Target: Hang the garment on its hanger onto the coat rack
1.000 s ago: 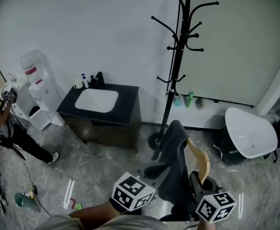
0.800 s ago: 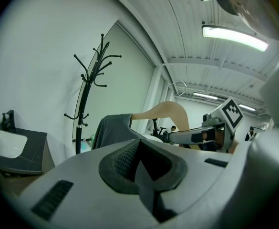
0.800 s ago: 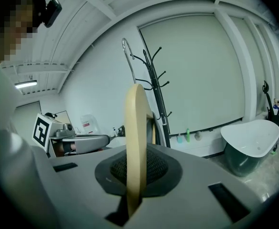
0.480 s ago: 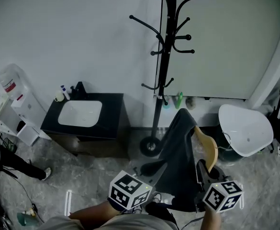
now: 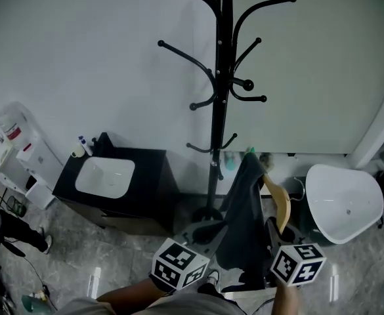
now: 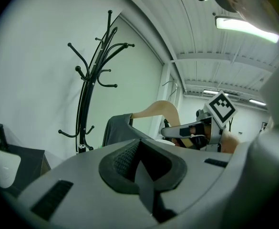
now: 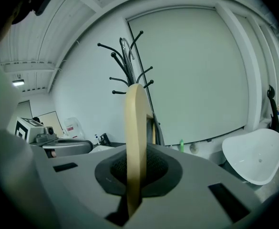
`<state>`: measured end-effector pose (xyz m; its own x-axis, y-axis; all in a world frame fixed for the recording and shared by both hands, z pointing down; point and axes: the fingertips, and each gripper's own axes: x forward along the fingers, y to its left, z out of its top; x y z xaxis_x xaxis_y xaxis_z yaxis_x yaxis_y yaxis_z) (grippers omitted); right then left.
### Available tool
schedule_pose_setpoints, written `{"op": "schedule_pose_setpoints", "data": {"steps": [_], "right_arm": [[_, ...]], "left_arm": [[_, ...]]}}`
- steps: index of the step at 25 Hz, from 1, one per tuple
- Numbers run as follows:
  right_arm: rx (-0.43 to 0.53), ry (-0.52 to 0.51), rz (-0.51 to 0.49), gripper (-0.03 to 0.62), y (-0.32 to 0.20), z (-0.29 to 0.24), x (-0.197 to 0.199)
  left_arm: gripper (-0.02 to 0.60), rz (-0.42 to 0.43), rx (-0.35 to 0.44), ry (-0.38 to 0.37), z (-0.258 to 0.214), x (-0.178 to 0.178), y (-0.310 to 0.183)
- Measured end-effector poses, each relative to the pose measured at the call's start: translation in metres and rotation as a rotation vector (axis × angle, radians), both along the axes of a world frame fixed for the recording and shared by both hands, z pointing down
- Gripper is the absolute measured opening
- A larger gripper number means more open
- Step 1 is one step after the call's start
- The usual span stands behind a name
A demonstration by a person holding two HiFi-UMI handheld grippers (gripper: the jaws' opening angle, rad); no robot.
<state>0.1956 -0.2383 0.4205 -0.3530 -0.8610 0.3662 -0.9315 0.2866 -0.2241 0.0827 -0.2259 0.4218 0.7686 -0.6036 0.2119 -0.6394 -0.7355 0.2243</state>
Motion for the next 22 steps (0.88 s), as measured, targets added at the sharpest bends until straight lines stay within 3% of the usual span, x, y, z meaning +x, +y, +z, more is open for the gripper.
{"op": "schedule_pose_setpoints", "data": {"steps": [6,11,22], "right_arm": [[0.002,0.013,-0.053,0.014,-0.086,-0.005,0.02],[0.003,0.03,-0.063,0.014,-0.147,-0.007,0.019],[0.009,0.103,0.057,0.014,-0.265,-0.015,0.0]], "left_arm": [[0.005,-0.054,0.012,0.006,-0.01,0.033,-0.072],[0.006,-0.081,0.012,-0.01,-0.016,0.036,-0.115],[0.006,-0.026,0.018,-0.016,-0.023,0.019,-0.201]]}}
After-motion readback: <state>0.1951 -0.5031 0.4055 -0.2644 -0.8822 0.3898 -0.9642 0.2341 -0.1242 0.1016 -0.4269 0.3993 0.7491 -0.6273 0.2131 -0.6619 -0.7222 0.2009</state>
